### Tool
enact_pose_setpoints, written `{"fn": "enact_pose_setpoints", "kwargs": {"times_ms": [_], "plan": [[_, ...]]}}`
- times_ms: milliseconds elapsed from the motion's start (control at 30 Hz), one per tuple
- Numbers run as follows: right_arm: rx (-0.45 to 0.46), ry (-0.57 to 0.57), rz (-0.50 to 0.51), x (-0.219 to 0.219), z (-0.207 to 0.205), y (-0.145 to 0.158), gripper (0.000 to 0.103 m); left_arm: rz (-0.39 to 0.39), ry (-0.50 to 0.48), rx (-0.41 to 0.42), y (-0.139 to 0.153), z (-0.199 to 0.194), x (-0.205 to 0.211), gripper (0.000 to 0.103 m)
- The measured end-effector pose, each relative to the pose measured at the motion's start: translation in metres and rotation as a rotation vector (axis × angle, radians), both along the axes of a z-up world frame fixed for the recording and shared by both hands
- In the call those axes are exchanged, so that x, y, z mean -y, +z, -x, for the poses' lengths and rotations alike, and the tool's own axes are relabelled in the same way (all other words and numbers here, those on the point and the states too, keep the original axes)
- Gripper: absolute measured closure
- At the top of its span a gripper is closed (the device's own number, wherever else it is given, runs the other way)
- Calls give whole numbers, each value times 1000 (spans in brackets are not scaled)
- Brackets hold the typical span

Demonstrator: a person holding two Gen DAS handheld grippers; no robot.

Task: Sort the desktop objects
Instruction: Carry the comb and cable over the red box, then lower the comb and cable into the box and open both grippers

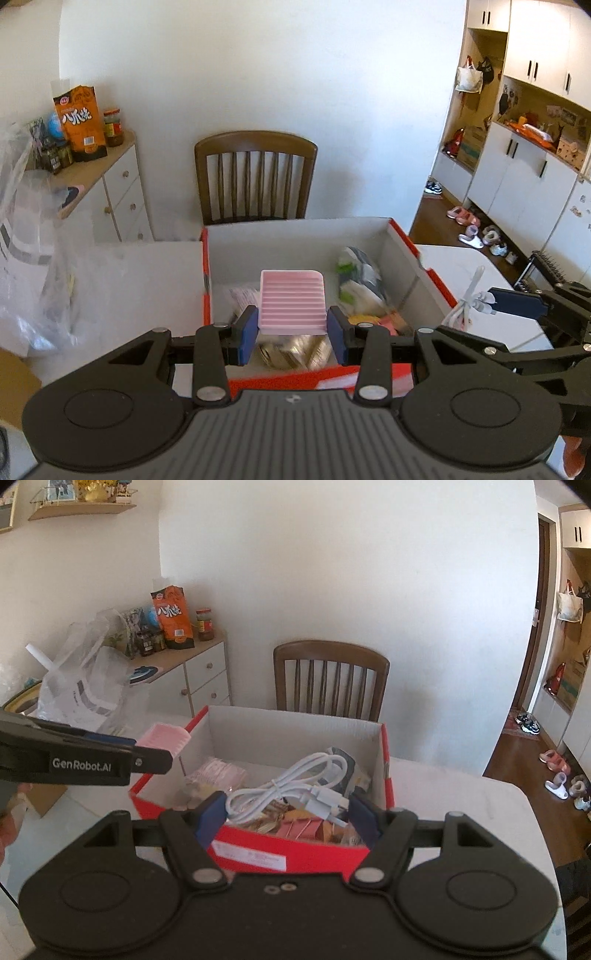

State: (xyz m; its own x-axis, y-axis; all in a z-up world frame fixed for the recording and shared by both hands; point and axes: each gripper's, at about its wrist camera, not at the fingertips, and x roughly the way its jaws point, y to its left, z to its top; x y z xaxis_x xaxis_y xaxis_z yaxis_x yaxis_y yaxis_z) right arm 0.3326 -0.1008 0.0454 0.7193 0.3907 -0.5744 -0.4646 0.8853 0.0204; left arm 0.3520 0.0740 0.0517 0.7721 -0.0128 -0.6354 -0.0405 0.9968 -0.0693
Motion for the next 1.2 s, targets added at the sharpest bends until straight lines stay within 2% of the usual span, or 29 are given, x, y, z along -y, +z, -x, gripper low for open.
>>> {"fn": "enact_pose_setpoints", "kwargs": {"times_ms": [267,433,700,900,1200], "plan": [[-53,-16,35,-15,-40,-20,32,-15,-3,-34,-7,-50,-13,64],[-94,-24,36,-23,-59,-33,32,-36,-11,-85,-21,-82,-14,64],[-135,7,59,-36,-75,-50,32,-86,-42,-142,-41,-124,-5,64],[-182,12,67,-40,-87,-65,32,-91,-50,-186,-55,-142,-1,64],[-229,20,82,-45,-98,-81,32,-85,-62,-232,-76,-143,-1,64]]}}
